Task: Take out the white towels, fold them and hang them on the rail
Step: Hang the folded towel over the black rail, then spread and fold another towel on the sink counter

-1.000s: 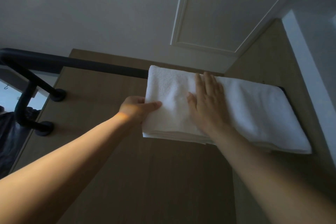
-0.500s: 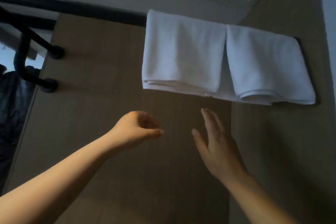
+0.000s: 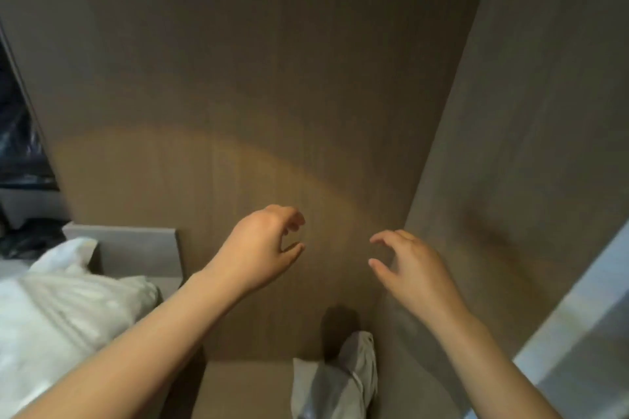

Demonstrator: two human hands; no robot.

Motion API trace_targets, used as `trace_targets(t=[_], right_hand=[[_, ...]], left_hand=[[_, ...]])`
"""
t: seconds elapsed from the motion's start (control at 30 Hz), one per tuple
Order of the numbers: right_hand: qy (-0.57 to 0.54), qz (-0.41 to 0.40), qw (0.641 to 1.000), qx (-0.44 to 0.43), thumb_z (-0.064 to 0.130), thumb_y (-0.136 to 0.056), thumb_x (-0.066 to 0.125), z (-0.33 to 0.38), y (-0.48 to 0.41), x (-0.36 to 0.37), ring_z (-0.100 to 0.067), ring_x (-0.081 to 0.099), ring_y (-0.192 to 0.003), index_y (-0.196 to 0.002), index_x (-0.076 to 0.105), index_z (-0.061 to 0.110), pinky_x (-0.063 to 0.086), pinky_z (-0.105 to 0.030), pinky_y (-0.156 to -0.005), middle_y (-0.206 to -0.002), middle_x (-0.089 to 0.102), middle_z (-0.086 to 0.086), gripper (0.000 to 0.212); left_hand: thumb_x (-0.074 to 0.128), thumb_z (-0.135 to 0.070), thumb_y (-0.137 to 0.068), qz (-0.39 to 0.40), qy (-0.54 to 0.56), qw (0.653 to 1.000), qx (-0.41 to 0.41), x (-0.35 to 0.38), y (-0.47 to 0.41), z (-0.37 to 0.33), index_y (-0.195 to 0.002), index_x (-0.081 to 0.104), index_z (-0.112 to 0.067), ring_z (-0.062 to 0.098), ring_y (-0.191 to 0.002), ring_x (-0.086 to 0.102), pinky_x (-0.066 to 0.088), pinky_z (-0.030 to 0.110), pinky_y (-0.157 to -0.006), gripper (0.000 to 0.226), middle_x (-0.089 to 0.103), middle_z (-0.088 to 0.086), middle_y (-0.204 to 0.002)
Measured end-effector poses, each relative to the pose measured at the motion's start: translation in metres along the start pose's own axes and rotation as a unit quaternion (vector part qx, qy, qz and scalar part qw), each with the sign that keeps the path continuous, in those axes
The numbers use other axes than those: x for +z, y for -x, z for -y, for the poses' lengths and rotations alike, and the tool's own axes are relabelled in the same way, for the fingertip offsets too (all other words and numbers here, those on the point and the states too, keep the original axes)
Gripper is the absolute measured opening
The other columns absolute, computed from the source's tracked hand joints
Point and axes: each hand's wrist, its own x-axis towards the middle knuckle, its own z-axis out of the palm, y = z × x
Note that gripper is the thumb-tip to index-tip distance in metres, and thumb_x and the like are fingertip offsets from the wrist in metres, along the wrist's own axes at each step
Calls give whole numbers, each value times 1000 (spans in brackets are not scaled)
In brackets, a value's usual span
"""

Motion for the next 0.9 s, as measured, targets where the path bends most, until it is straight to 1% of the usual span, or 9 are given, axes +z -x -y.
trace_targets(t=[0.1,0.2,0.33,0.47,0.57,0.63,0.77,0.9], right_hand=[[-2,52,998,20,32,-88,65,-9,29,38,-17,60,-108,-116,64,26,48,-31,-87,-114,64,6,29],[-9,112,993,31,34,-90,64,-18,54,66,-14,59,-108,-120,62,26,47,-29,-85,-117,63,7,31],[-64,186,978,62,27,-90,64,-29,82,97,-12,60,-106,-118,64,23,45,-24,-85,-116,64,4,29],[-90,264,958,73,26,-93,62,-31,105,127,-8,58,-109,-122,63,21,42,-17,-86,-121,64,5,29],[-103,304,943,82,26,-94,61,-25,114,143,-9,58,-110,-123,62,22,43,-18,-89,-122,63,6,30],[-109,315,940,80,27,-94,61,-17,117,149,-8,58,-110,-123,62,23,45,-20,-92,-121,63,7,30],[-112,324,938,53,27,-94,61,7,112,158,-8,57,-112,-124,62,23,47,-24,-96,-121,63,7,30],[-118,322,939,21,27,-94,61,42,98,166,-6,56,-111,-123,61,25,45,-22,-94,-121,63,8,30]], left_hand=[[63,-32,-89,72,-13,996,-42,47,33,5,-122,58,-21,13,-105,58,44,24,-87,36,60,-4,-118],[63,-35,-89,130,-2,987,-96,88,71,9,-123,56,-23,12,-105,59,45,22,-86,37,58,-4,-119],[62,-37,-89,180,10,969,-168,124,119,13,-124,55,-25,11,-105,60,48,24,-86,38,57,-4,-120],[64,-38,-89,193,25,953,-234,140,159,16,-126,54,-28,7,-107,59,48,21,-87,40,55,-8,-125],[64,-40,-89,197,42,940,-277,142,184,20,-125,54,-31,2,-104,57,45,12,-83,39,55,-12,-124],[64,-41,-89,192,50,932,-302,138,198,24,-124,54,-32,1,-101,56,44,10,-81,38,55,-13,-121],[65,-39,-89,170,62,925,-335,123,216,34,-123,56,-30,-1,-99,56,48,13,-85,37,55,-13,-118],[65,-38,-89,139,60,924,-350,98,226,51,-123,56,-28,-1,-99,55,47,14,-87,37,56,-12,-118]])
